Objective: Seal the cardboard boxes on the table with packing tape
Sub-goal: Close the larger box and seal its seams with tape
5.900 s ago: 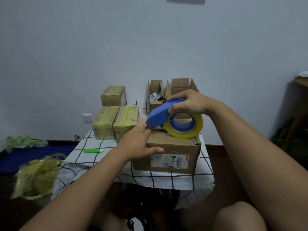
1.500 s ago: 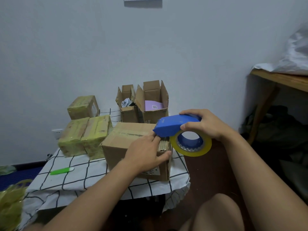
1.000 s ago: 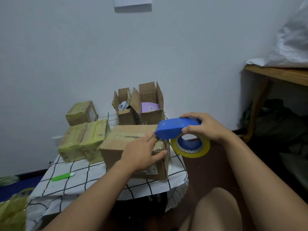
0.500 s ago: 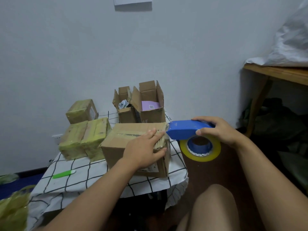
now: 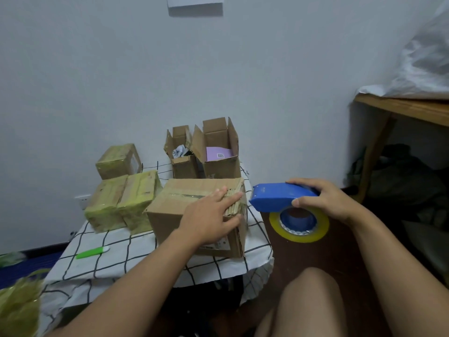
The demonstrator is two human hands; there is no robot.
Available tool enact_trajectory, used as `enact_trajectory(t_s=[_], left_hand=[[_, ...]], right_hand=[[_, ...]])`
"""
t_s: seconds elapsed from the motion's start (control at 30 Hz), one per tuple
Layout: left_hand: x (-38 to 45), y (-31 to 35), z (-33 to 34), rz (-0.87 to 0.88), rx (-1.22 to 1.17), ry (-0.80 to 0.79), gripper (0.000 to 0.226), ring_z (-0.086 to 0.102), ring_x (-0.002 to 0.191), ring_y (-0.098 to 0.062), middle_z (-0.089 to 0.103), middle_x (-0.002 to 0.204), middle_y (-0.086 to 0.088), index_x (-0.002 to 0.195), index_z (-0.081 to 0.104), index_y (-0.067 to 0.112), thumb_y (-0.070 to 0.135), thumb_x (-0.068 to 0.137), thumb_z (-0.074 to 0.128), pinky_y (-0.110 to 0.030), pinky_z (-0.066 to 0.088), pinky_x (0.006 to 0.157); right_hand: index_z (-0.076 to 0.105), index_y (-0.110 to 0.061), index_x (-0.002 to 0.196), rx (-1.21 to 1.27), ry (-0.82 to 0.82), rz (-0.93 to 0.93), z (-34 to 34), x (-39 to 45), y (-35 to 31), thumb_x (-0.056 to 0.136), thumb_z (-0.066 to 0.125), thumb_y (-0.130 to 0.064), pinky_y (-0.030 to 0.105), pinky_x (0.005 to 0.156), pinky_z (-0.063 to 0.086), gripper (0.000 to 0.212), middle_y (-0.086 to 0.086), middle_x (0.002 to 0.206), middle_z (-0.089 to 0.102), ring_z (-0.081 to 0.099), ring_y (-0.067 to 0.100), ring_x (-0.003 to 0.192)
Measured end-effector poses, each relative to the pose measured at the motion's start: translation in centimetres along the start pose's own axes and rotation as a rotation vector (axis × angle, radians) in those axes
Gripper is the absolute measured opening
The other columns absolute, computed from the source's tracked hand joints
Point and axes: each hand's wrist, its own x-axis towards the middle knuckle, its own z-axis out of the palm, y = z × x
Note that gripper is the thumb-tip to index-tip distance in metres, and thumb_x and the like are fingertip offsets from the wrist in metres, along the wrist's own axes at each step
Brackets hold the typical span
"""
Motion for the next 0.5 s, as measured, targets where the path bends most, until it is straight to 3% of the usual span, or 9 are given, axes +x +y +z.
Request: enact_trajectory(t_s=[0.17,0.3,0.5], left_hand=[[0.0,0.2,-0.2,0.000,-0.001,-0.003,0.058,0.019,0.149,-0.012,0.014,0.163,0.012,0.148,0.011,0.057,0.066,0.094,0.030,-0.041,0.035,0.110],[-0.1,0.0,0.0,0.013,0.011,-0.006,0.058,0.019,0.148,-0.011,0.014,0.163,0.012,0.149,0.011,0.057,0.067,0.094,0.029,-0.039,0.038,0.108],[0.0,-0.2,0.3,0.014,0.014,0.001,0.058,0.020,0.148,-0.010,0.013,0.162,0.014,0.148,0.010,0.058,0.067,0.094,0.030,-0.038,0.041,0.105]], right_hand=[[0.066,-0.039,0.117,-0.028,-0.003,0.017,-0.8,-0.8,0.4,0.070,0.077,-0.038,0.013,0.074,0.053,0.048,-0.019,0.118,0.065,0.065,-0.005,0.099],[0.064,-0.035,0.121,-0.064,-0.016,0.037,-0.4,-0.8,0.9,0.085,0.079,-0.021,0.008,0.074,0.050,0.041,-0.019,0.119,0.062,0.062,-0.013,0.097],[0.063,-0.031,0.127,-0.067,-0.019,0.053,-0.8,-1.4,1.3,0.086,0.077,-0.020,0.008,0.077,0.049,0.044,-0.019,0.121,0.061,0.062,-0.009,0.101]])
